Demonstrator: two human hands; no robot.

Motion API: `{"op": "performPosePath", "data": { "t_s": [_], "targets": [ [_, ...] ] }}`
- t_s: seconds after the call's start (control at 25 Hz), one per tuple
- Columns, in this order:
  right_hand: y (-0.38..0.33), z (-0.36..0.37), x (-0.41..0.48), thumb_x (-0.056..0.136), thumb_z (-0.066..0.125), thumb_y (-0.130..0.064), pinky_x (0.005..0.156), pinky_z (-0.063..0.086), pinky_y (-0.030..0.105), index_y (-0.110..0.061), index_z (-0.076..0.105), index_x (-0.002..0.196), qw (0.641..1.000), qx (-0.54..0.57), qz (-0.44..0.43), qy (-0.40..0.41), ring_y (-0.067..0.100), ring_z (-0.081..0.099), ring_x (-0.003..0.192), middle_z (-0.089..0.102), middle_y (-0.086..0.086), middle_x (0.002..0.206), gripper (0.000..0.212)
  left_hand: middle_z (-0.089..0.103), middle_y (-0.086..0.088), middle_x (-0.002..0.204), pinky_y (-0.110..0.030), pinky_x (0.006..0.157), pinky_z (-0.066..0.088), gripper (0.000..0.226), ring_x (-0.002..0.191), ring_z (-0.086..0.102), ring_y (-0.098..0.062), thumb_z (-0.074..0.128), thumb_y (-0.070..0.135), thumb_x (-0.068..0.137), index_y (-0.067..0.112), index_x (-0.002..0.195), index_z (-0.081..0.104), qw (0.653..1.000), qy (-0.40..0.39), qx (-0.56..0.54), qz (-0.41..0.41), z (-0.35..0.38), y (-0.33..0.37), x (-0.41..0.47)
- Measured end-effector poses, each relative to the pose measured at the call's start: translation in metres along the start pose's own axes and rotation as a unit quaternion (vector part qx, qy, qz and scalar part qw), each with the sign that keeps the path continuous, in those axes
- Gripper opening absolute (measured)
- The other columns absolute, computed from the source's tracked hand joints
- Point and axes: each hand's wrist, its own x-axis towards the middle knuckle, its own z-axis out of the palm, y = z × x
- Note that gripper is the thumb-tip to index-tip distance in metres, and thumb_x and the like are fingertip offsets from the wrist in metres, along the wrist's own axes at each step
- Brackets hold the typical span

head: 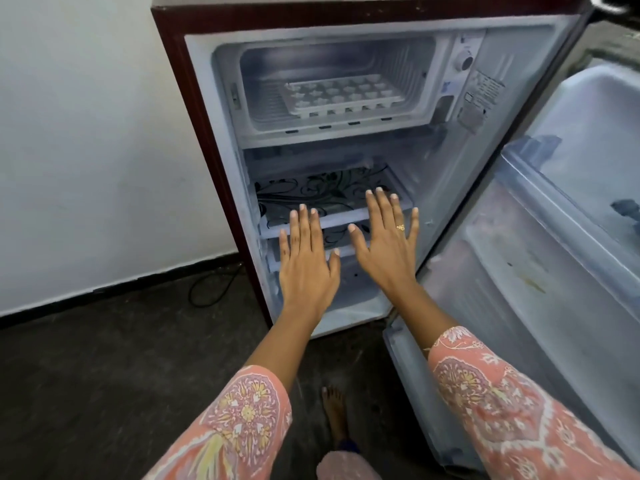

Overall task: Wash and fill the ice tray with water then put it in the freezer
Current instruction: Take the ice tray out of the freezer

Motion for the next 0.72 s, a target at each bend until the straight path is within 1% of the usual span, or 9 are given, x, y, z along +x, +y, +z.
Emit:
{"op": "performPosePath", "data": {
  "t_s": [0.08, 0.2, 0.32, 0.44, 0.52, 0.6, 0.72],
  "targets": [
    [0.001, 0.006, 0.035, 0.086, 0.020, -0.054, 0.114, -0.009, 0.041, -0.018, 0.022, 0.147, 1.000, 0.028, -0.001, 0.007, 0.021, 0.014, 0.145, 0.021, 0.001, 0.156, 0.071, -0.011, -0.008, 0.158, -0.034, 0.115, -0.015, 0.070, 0.145, -0.014, -0.019, 0.036, 0.034, 0.098, 0.009, 0.149, -0.005, 1.000, 0.009, -0.005, -0.013, -0.001, -0.003, 0.035],
    [0.009, 0.011, 0.091, 0.088, 0.033, -0.047, 0.115, -0.001, 0.043, -0.016, 0.027, 0.146, 0.998, 0.060, -0.001, 0.025, 0.023, 0.018, 0.143, 0.026, 0.005, 0.153, 0.065, -0.006, -0.010, 0.158, -0.035, 0.116, -0.012, 0.071, 0.146, -0.010, -0.021, 0.039, 0.032, 0.097, 0.007, 0.149, -0.002, 0.999, 0.023, -0.020, -0.017, -0.002, -0.002, 0.091],
    [0.021, 0.011, 0.146, 0.089, 0.035, -0.044, 0.115, 0.002, 0.043, -0.014, 0.029, 0.145, 0.994, 0.095, 0.004, 0.045, 0.022, 0.021, 0.142, 0.030, 0.007, 0.152, 0.063, -0.002, -0.011, 0.159, -0.035, 0.116, -0.009, 0.072, 0.146, -0.005, -0.023, 0.042, 0.031, 0.096, 0.006, 0.149, 0.002, 0.998, 0.046, -0.040, -0.025, -0.003, 0.001, 0.141],
    [0.035, 0.010, 0.194, 0.092, 0.038, -0.042, 0.116, 0.007, 0.043, -0.014, 0.030, 0.145, 0.991, 0.120, 0.019, 0.059, 0.023, 0.021, 0.142, 0.028, 0.008, 0.153, 0.060, -0.003, -0.012, 0.158, -0.037, 0.117, -0.008, 0.073, 0.146, -0.006, -0.026, 0.042, 0.035, 0.096, 0.008, 0.150, 0.001, 0.996, 0.059, -0.036, -0.049, -0.003, 0.000, 0.187],
    [0.043, 0.009, 0.219, 0.093, 0.041, -0.040, 0.116, 0.013, 0.042, -0.015, 0.029, 0.145, 0.989, 0.137, 0.024, 0.054, 0.026, 0.021, 0.142, 0.025, 0.009, 0.153, 0.060, -0.004, -0.012, 0.158, -0.038, 0.116, -0.009, 0.075, 0.146, -0.007, -0.027, 0.041, 0.040, 0.097, 0.008, 0.150, -0.002, 0.995, 0.060, -0.034, -0.073, -0.004, -0.002, 0.212],
    [0.050, 0.010, 0.241, 0.095, 0.043, -0.039, 0.114, 0.019, 0.039, -0.015, 0.027, 0.146, 0.989, 0.141, 0.039, 0.031, 0.028, 0.020, 0.142, 0.021, 0.010, 0.154, 0.059, -0.001, -0.014, 0.158, -0.040, 0.115, -0.008, 0.080, 0.146, -0.005, -0.028, 0.042, 0.045, 0.095, 0.007, 0.149, -0.003, 0.993, 0.055, -0.039, -0.102, -0.007, -0.004, 0.232],
    [0.054, 0.014, 0.264, 0.096, 0.045, -0.035, 0.114, 0.021, 0.043, -0.012, 0.023, 0.146, 0.983, 0.175, 0.062, 0.001, 0.033, 0.015, 0.142, 0.017, 0.016, 0.153, 0.060, 0.003, -0.015, 0.158, -0.041, 0.115, -0.009, 0.087, 0.146, 0.001, -0.028, 0.045, 0.050, 0.093, 0.005, 0.149, -0.004, 0.985, 0.041, -0.082, -0.149, -0.009, -0.006, 0.254]
  ]
}}
